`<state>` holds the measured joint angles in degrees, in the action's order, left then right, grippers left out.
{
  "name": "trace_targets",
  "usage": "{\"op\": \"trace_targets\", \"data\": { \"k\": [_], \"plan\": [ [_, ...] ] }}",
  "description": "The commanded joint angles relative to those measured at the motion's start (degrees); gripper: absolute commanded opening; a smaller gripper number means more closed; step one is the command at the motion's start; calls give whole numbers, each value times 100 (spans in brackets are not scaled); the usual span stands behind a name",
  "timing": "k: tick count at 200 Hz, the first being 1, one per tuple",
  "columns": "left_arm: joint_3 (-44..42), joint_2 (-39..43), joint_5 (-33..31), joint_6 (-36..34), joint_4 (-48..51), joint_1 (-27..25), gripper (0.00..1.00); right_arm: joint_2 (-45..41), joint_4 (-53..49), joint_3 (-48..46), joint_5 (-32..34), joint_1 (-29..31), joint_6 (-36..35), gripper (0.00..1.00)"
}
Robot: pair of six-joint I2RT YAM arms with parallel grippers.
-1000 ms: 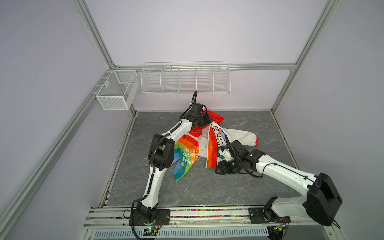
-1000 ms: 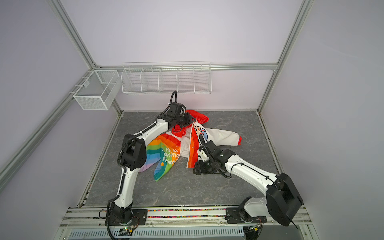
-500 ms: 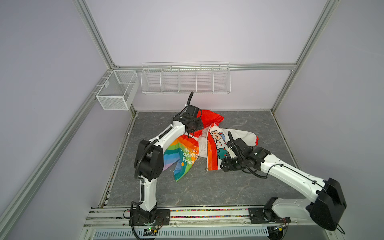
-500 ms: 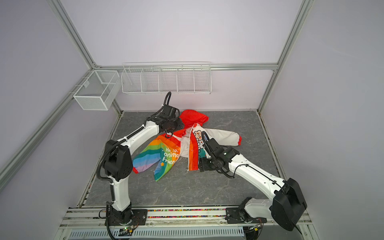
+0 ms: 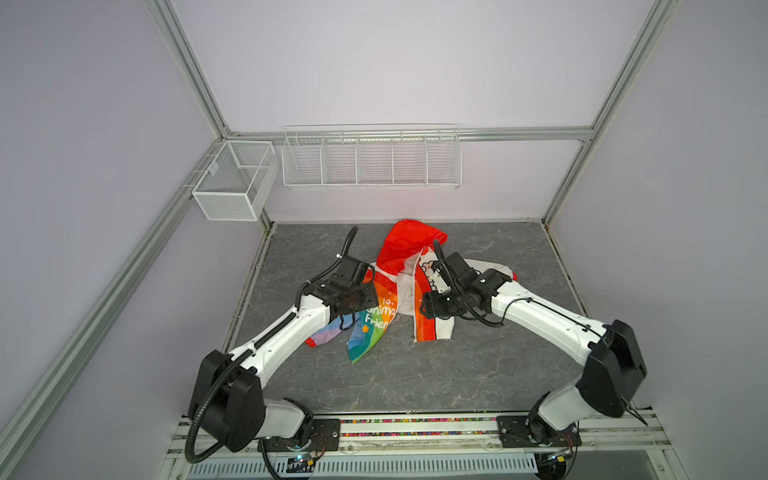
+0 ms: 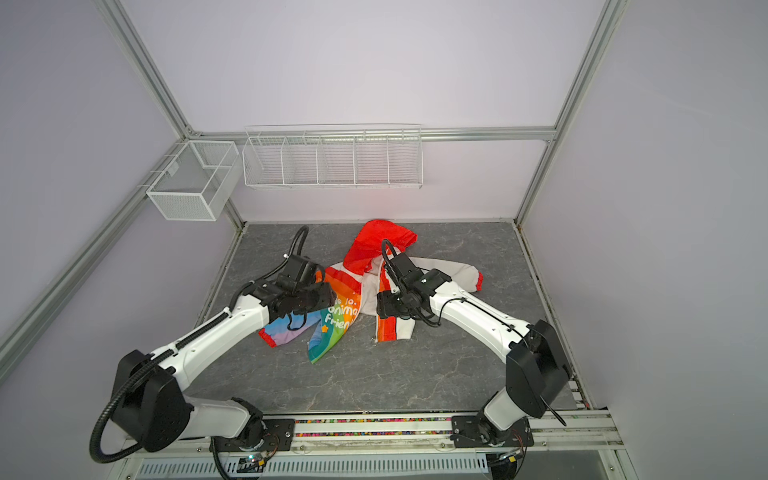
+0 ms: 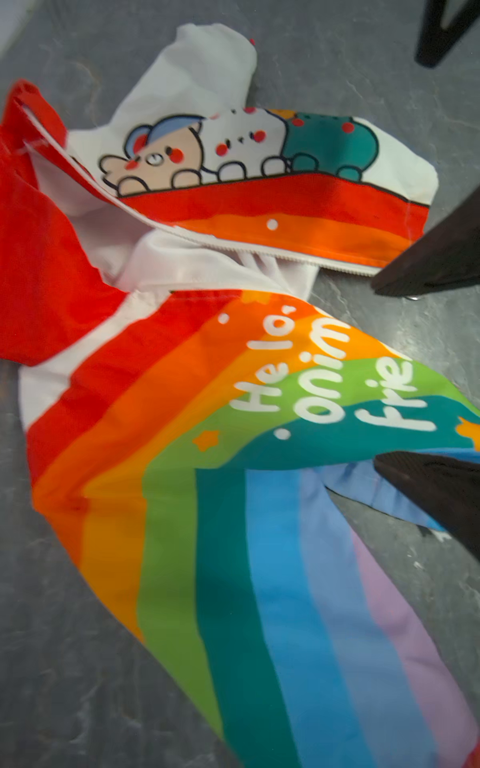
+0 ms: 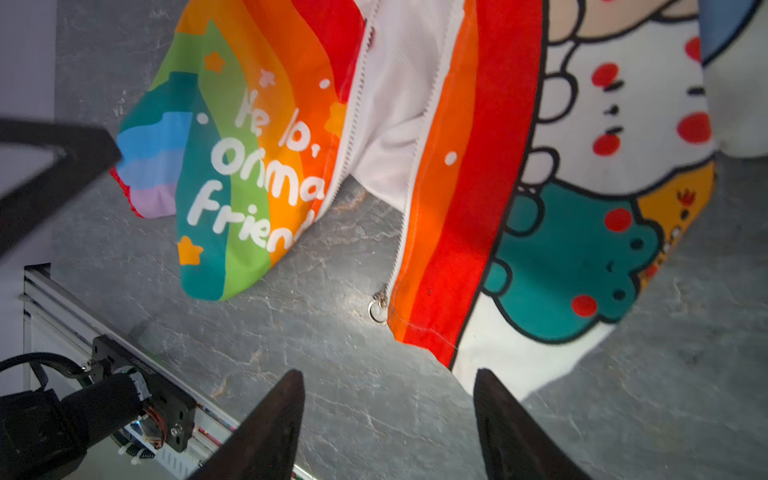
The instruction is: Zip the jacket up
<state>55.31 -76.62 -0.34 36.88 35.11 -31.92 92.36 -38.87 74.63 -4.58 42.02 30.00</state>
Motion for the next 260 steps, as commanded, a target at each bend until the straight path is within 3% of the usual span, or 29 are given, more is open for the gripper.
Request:
{"op": "trace_targets", "data": {
  "k": [1,43,120,133,165,180,202,236,260],
  "plan": [
    [-732,426,347,216,-357,-52,63,550,252,460,-274,109,42,64],
    [-1513,775,569,388,-1042,-220,66,1801,396,1221,-501,193,190,51],
    [-1429,-404,125,132,-1129,-611,58,2644,413,1757,-307,156,313,37],
    [-1369,-541,103,105,-1105,-618,49,2673,416,1757,-319,124,310,36],
    [-1076,-611,293,-33,-944,-638,17,2699,483,1705,-471,37,296,36],
    [-925,-470,508,-104,-852,-640,7,2682,559,1665,-566,-14,295,39],
    [-682,-354,1054,-199,-753,-623,0,2660,692,1622,-733,-138,388,45],
    [-373,-500,2450,105,-1121,-596,0,2584,951,1664,-1076,-323,631,57],
    [-457,-480,3045,465,-1697,-579,0,2467,972,1704,-1163,-383,682,63]
  ]
}}
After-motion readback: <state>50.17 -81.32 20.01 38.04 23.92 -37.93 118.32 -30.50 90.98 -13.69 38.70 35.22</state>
